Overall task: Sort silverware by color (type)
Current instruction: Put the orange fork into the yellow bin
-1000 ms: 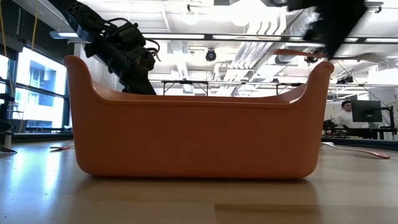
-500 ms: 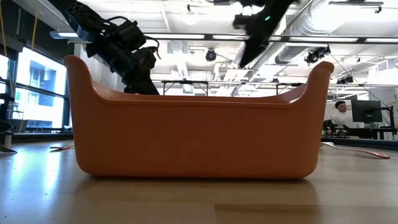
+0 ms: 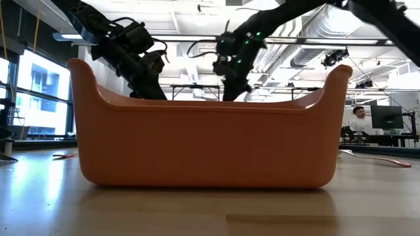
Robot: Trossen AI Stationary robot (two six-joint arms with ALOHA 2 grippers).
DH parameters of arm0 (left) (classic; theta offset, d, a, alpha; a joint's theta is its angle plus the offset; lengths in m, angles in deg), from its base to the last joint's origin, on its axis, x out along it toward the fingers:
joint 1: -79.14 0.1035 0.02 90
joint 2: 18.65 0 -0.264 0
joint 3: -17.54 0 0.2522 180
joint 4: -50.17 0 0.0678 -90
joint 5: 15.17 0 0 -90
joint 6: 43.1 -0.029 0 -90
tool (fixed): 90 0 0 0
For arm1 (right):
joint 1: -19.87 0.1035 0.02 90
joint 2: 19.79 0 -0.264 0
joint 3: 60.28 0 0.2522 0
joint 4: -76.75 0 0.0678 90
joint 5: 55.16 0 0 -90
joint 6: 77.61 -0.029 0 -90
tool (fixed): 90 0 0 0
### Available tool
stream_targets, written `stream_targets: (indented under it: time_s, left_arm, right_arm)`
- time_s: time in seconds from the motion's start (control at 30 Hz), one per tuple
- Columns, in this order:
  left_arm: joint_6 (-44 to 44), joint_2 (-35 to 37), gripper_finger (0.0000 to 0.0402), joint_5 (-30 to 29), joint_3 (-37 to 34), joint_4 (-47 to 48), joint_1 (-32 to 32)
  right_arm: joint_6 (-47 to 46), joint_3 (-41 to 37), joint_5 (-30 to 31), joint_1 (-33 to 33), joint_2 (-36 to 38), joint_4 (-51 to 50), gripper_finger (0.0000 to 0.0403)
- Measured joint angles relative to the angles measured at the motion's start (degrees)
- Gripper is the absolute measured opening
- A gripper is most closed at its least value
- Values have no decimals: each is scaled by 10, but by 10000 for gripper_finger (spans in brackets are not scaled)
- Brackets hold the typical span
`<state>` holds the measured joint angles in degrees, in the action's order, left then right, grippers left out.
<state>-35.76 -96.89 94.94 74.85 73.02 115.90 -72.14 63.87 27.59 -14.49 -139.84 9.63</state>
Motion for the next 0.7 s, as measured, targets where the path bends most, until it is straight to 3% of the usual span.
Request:
stream_targets:
  time_s: [0.27, 0.7]
  left_arm:
    - [0, 0, 0, -19, 0, 0, 0]
    - [1, 0, 0, -23, 0, 0, 0]
  right_arm:
    - [-53, 88, -3, 0, -80, 6, 0]
    - [-20, 88, 5, 0, -148, 21, 0]
